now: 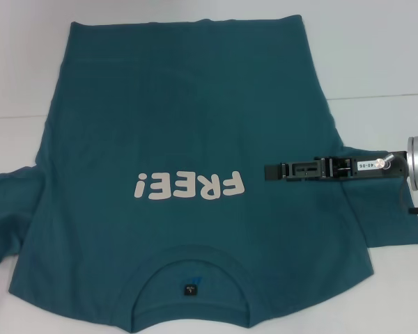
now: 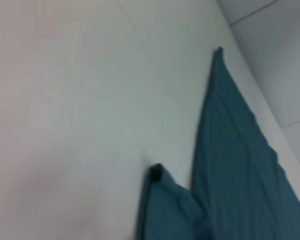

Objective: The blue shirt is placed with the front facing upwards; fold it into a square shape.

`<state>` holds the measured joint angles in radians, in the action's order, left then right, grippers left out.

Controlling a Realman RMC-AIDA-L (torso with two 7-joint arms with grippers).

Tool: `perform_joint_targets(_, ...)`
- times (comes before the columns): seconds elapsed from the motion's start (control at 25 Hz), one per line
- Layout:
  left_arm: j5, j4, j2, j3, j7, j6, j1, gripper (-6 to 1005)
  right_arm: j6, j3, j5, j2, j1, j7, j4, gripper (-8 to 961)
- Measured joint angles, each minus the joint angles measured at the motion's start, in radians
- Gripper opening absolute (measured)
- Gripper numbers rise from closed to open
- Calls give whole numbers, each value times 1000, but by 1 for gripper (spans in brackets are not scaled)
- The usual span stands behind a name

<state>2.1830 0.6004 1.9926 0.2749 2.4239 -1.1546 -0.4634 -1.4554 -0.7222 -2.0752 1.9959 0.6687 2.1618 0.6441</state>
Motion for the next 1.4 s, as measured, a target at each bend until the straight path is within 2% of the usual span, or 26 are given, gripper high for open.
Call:
perform_joint_targets(0.44, 9, -48, 0, 28, -17, 92, -11, 750, 17, 4, 0, 0, -3, 1, -6, 923)
perform_joint_targets(1.0, 17, -70, 0, 66, -67, 123, -32, 750, 18, 2, 0, 1, -8, 1, -6, 922)
perform_joint_targets(1.4, 20, -103, -9, 70, -67, 119, -52, 731, 17, 5, 0, 0, -12, 1, -8, 922)
